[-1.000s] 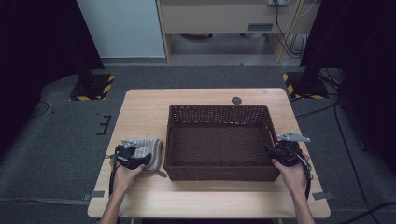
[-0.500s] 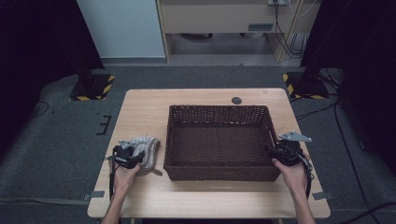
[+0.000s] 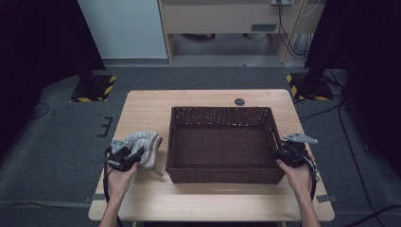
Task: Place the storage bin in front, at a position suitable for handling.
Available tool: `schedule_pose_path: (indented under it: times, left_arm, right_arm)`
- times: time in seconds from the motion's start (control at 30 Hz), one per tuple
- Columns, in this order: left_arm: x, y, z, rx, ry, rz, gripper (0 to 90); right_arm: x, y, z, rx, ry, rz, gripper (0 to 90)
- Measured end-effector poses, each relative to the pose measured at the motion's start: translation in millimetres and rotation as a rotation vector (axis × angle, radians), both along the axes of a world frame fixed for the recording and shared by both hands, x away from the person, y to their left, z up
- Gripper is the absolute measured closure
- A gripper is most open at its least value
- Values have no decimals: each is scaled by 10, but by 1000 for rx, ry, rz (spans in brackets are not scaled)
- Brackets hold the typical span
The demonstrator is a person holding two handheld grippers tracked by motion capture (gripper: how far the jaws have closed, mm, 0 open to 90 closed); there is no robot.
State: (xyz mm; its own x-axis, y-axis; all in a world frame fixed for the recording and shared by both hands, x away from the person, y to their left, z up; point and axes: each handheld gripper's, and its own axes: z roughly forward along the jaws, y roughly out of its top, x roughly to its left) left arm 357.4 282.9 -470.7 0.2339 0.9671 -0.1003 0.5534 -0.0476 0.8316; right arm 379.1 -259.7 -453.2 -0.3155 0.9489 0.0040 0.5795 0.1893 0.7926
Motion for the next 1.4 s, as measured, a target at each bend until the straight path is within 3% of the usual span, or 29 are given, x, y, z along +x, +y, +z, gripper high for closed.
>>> schedule_pose_path:
  times: [0.13, 0.33, 0.7, 0.87, 1.03, 1.4]
  left_arm:
    - [-24, -6, 81, -24, -34, 4, 639]
    - [-70, 3, 217, -43, -83, 4, 639]
    - [-106, -71, 344, -53, -124, -24, 639]
    - [-95, -141, 399, -56, -145, -40, 640]
    - [-68, -194, 439, -54, -156, -52, 640]
    - [16, -260, 499, -61, -167, -67, 639]
  right_arm:
    - [-2, -34, 71, 23, -24, -12, 521]
    - [-8, -81, 173, 18, -51, -12, 568]
    - [9, -123, 162, 36, -15, -10, 614]
    - [-2, -144, 164, 31, 24, 10, 671]
    - [-4, -155, 158, 45, 32, 20, 709]
    - [-30, -133, 172, 18, 45, 27, 744]
